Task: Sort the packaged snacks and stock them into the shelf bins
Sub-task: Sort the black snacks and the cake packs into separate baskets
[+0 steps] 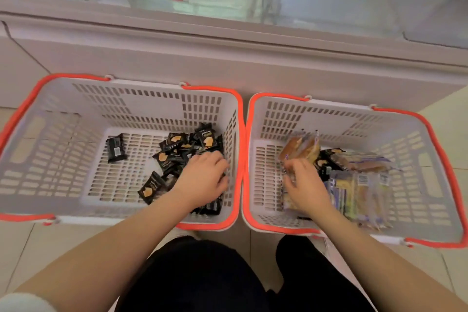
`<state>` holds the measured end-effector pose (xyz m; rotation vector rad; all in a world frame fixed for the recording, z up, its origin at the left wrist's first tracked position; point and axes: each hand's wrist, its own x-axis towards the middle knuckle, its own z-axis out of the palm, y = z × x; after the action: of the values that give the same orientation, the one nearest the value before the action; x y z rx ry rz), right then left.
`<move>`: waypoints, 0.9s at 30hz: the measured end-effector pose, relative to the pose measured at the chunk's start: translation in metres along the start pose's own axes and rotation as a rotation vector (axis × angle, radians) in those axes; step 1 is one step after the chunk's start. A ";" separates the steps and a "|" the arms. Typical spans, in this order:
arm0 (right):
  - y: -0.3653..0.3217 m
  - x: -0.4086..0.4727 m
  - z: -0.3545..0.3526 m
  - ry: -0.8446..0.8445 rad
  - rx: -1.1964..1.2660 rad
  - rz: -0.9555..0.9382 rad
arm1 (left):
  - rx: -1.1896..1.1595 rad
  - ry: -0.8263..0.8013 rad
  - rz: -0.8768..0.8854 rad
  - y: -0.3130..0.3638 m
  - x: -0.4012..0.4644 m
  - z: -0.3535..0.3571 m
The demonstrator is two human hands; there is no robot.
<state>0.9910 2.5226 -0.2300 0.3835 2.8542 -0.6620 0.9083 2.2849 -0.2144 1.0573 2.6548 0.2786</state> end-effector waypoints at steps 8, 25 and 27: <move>0.101 -0.021 -0.005 -0.159 -0.034 0.588 | -0.127 -0.059 0.425 0.096 0.071 -0.005; 0.130 0.027 0.037 -0.439 0.370 0.827 | 0.002 -0.592 0.251 0.154 0.152 0.091; 0.127 0.031 0.041 -0.448 0.536 0.838 | -0.029 -0.592 0.220 0.150 0.154 0.099</move>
<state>1.0038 2.6207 -0.3245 1.2235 1.8055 -1.1093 0.9293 2.5068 -0.2942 1.1994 2.0095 0.0329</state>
